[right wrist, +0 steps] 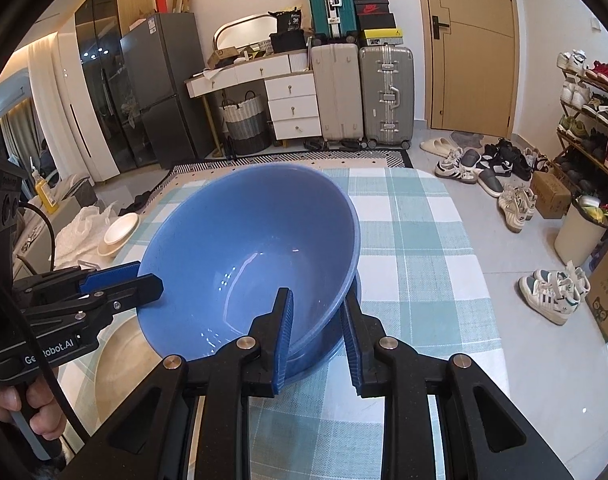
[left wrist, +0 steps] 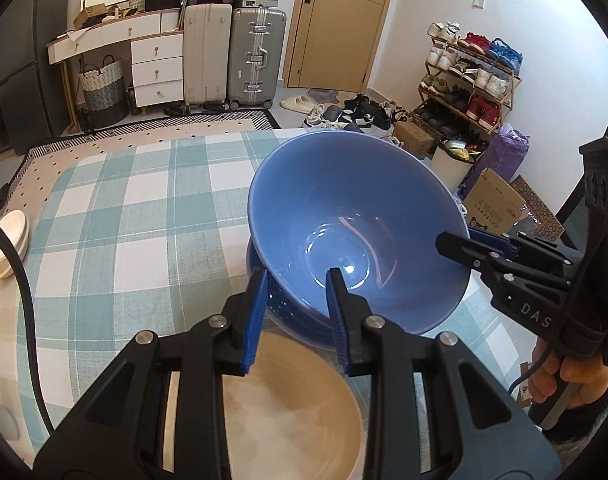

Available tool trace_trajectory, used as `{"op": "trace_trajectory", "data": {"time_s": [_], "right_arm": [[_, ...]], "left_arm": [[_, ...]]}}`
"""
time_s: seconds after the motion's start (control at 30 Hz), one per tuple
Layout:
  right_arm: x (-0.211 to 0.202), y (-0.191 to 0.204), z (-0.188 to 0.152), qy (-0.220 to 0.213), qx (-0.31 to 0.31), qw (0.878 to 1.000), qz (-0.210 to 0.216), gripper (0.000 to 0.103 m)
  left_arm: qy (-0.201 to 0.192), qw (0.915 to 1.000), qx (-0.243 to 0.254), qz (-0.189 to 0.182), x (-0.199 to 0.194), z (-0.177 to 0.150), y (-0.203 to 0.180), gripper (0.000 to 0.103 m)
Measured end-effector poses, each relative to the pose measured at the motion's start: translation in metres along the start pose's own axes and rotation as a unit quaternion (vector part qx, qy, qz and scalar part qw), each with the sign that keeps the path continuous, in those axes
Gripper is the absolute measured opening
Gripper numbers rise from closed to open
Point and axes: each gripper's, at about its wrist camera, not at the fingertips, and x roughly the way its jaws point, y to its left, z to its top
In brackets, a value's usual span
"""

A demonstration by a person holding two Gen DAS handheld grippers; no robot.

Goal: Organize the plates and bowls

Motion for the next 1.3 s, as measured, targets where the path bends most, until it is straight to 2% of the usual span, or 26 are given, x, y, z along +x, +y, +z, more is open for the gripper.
{"op": "trace_trajectory", "data": {"time_s": [0.5, 1.3], "right_arm": [[0.035, 0.002, -0.007, 0.026, -0.015, 1.0, -0.009, 0.025], [0.046, 0.006, -0.024, 0.046, -0.042, 0.996, -0.059, 0.029]], "left_arm": [[0.019, 0.9995, 0.003, 0.024, 0.043, -0.008, 0.014, 0.026], [0.042, 0.9985, 0.021, 0.027, 0.074, -0.016, 0.008, 0.026]]}}
